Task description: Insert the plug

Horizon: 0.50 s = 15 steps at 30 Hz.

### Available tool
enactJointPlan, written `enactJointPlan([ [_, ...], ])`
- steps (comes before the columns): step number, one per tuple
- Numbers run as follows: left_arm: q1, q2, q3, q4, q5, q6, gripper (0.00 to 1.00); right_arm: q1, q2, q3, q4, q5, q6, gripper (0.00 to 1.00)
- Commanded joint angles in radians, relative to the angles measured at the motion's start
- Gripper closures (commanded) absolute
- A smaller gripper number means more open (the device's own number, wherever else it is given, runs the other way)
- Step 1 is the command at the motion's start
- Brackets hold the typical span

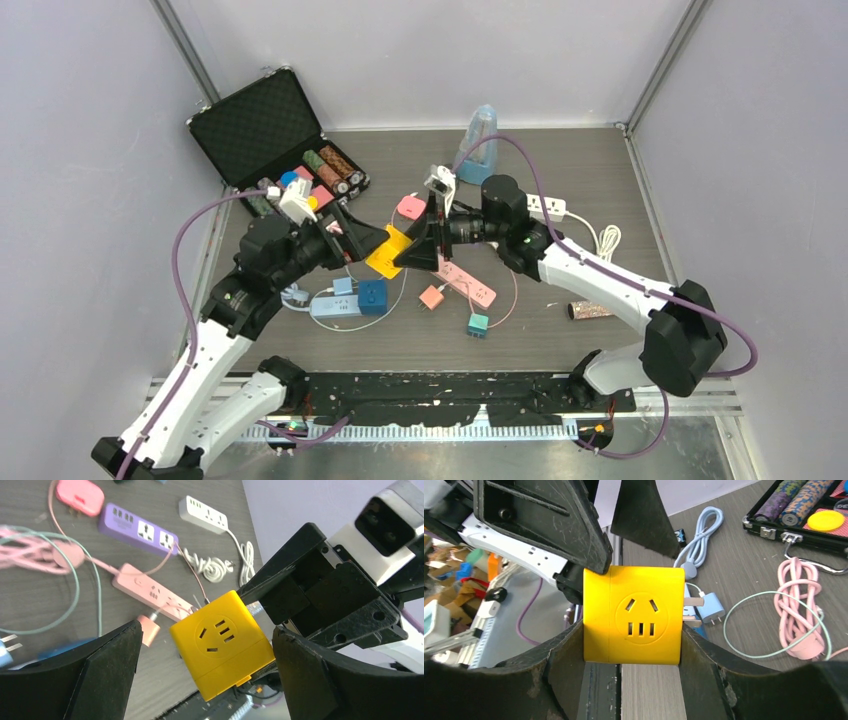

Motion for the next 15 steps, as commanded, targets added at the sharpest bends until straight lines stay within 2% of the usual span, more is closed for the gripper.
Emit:
enactJointPlan([
  [1, 0.006, 0.051, 0.007, -0.081, 0.140, -0.131, 0.00, 0.055, -0.077, 0.023, -0.045, 0.102, -0.172, 0.72],
  [4, 0.015, 0.076, -0.035, -0.030, 0.240, -0.263, 0.01, 0.091, -0.076, 0.034, -0.095, 0.172, -0.281, 0.71],
  [7, 0.020, 0.091, -0.046, -0.010, 0.292, -0.335, 0.06, 0.109, -0.075, 0.019, -0.082, 0.201, -0.302, 0.71],
  [13, 0.060, 0.060, -0.035, -0.088, 0.262, -0.399, 0.19, 0.111, -0.077, 0.001, -0.066, 0.211, -0.384, 0.69],
  [15, 0.068, 0.048, -0.034, -0.101, 0.258, -0.410, 0.20, 0.112, -0.074, 0.000, -0.072, 0.219, -0.397, 0.69],
])
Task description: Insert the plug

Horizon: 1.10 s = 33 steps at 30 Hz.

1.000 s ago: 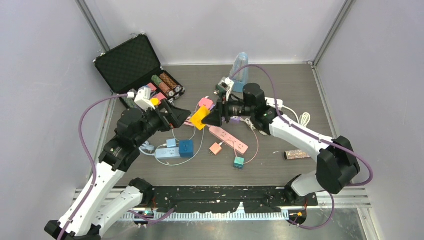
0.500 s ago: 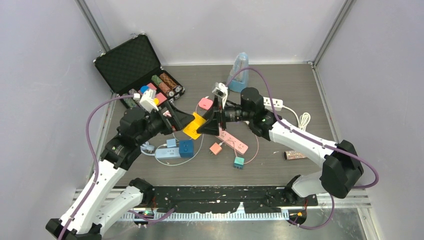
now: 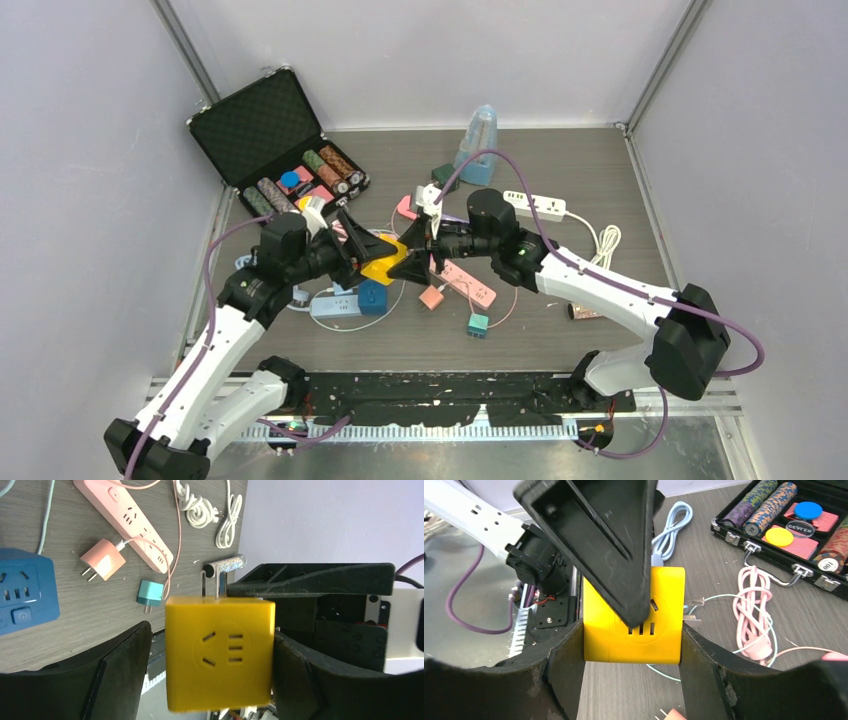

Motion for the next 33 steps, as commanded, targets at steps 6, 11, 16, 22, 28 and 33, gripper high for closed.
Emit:
enactJointPlan([
  [6, 0.040, -0.035, 0.001, -0.033, 0.034, -0.090, 0.18, -0.003, -0.035, 0.002, 0.052, 0.032, -0.086, 0.69],
  [11, 0.049, -0.001, -0.022, 0.004, 0.062, -0.119, 0.18, -0.002, -0.034, 0.004, 0.065, -0.006, -0.065, 0.68],
  [16, 0.056, 0.022, -0.046, 0.048, 0.074, -0.139, 0.23, -0.001, -0.025, 0.012, 0.059, -0.052, -0.042, 0.66],
  [22, 0.067, 0.040, -0.073, 0.083, 0.081, -0.147, 0.33, -0.004, -0.005, 0.031, 0.042, -0.093, -0.007, 0.65],
  [28, 0.072, 0.049, -0.095, 0.111, 0.085, -0.141, 0.34, -0.010, 0.032, 0.069, 0.021, -0.116, 0.079, 0.65],
  [33, 0.072, 0.059, -0.112, 0.148, 0.103, -0.141, 0.93, -0.017, 0.068, 0.095, 0.009, -0.110, 0.154, 0.63],
])
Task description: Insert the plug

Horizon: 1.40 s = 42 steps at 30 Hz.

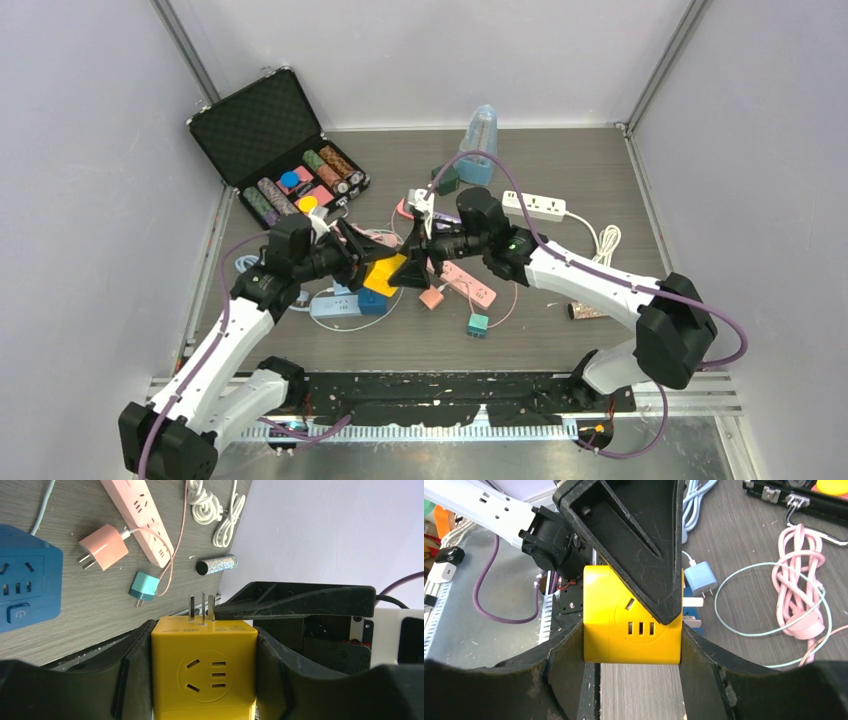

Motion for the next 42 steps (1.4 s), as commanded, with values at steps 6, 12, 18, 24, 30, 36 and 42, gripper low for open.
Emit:
enactJointPlan([
  [6, 0.018, 0.026, -0.008, 0.018, 0.006, -0.005, 1.00, -0.011, -0.044, 0.057, 0.049, 0.104, 0.081, 0.09],
  [12, 0.028, 0.041, 0.120, -0.217, -0.101, -0.001, 1.00, -0.005, -0.213, -0.058, 0.109, 0.254, -0.032, 0.05],
  [18, 0.028, 0.066, 0.236, -0.443, -0.178, -0.052, 1.00, 0.154, -0.295, -0.090, 0.087, 0.485, -0.294, 0.05],
  [24, 0.028, 0.019, 0.228, -0.465, -0.201, -0.154, 1.00, 0.326, -0.250, -0.065, 0.084, 0.753, -0.424, 0.05],
  [30, 0.028, -0.010, 0.217, -0.467, -0.202, -0.189, 1.00, 0.394, -0.141, -0.025, 0.091, 0.865, -0.461, 0.05],
  [36, 0.028, -0.012, 0.195, -0.451, -0.163, -0.206, 1.00, 0.419, -0.089, -0.046, 0.179, 0.950, -0.455, 0.01],
  [42, 0.028, -0.009, 0.172, -0.427, -0.131, -0.221, 1.00, 0.424, -0.045, -0.022, 0.195, 0.955, -0.435, 0.01],
])
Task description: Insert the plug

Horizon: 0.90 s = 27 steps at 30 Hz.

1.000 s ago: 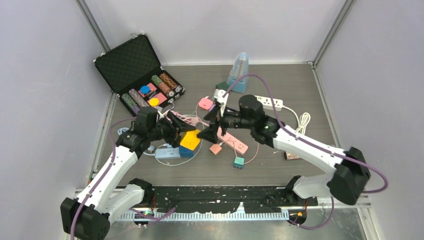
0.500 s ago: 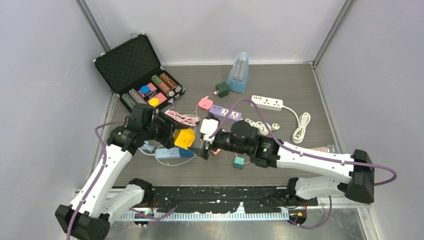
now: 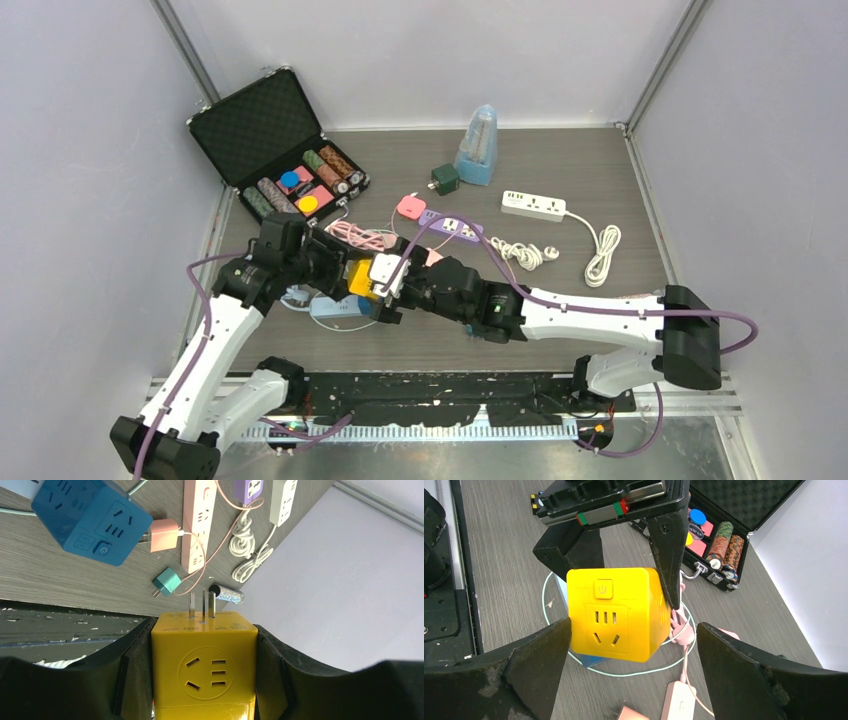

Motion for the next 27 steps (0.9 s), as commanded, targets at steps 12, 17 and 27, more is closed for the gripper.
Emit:
enactJointPlan([
  [12, 0.002, -0.007, -0.030, 0.046, 0.072, -0.041, 1.00, 0.002, 0.059, 0.054, 0.043, 0.036, -0.003, 0.05],
  [17, 0.002, -0.007, -0.036, 0.050, 0.078, -0.045, 1.00, 0.003, 0.080, 0.071, 0.025, 0.037, -0.011, 0.04],
  [27, 0.002, -0.010, -0.041, 0.049, 0.080, -0.050, 1.00, 0.001, 0.115, 0.088, 0.022, 0.095, -0.022, 0.00],
])
